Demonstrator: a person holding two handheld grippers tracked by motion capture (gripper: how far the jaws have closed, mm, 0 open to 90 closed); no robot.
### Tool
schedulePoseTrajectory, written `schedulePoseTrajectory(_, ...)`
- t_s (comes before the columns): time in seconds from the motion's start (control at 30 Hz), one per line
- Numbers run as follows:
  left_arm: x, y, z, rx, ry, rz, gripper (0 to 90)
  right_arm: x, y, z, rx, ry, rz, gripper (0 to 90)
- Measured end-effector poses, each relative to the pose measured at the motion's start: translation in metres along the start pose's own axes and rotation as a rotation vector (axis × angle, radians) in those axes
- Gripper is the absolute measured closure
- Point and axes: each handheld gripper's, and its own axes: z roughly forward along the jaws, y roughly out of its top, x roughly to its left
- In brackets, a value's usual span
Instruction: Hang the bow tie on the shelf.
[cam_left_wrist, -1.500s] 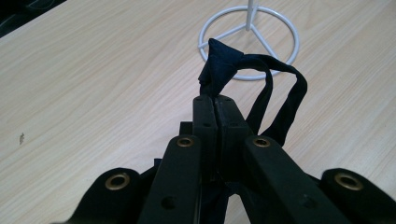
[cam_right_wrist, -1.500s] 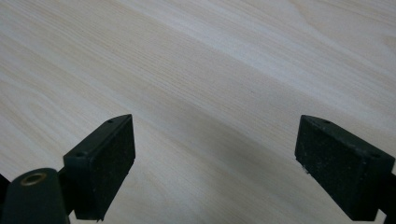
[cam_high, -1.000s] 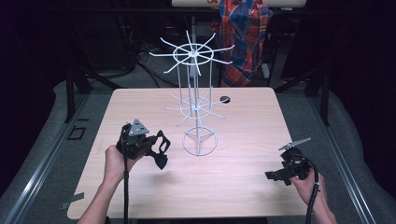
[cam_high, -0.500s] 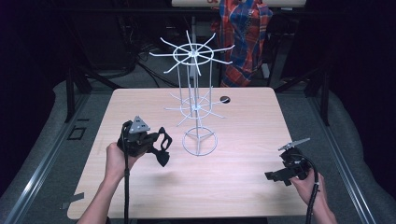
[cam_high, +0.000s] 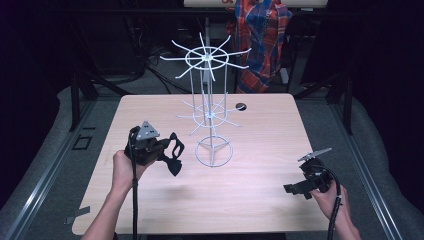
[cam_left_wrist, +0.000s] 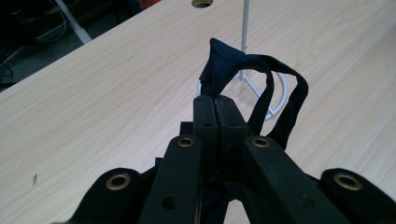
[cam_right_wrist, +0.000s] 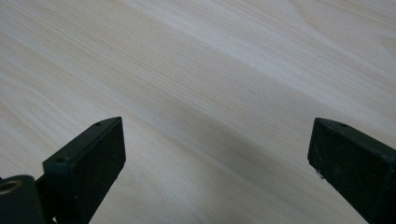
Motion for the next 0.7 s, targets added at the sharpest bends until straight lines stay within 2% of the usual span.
schedulePoseTrajectory(0.27,0.000,0.006,-0.003,-0.016,0.001,0.001,88.7,0.000,0.000,0.000,0.010,0.005,-0.002,4.9)
schedulePoseTrajectory(0.37,0.001,0.008,-0.005,-0.024,0.003,0.004,88.7,0.001,0.000,0.001,-0.014,0.002,0.011,5.0)
schedulePoseTrajectory(0.5,0.000,0.011,-0.007,-0.027,0.002,0.012,88.7,0.000,0.000,0.000,0.003,0.007,0.002,5.2)
schedulePoseTrajectory(0.7,-0.001,0.016,-0.010,-0.056,-0.006,0.003,88.7,0.000,0.000,0.000,0.001,0.000,0.000,5.4)
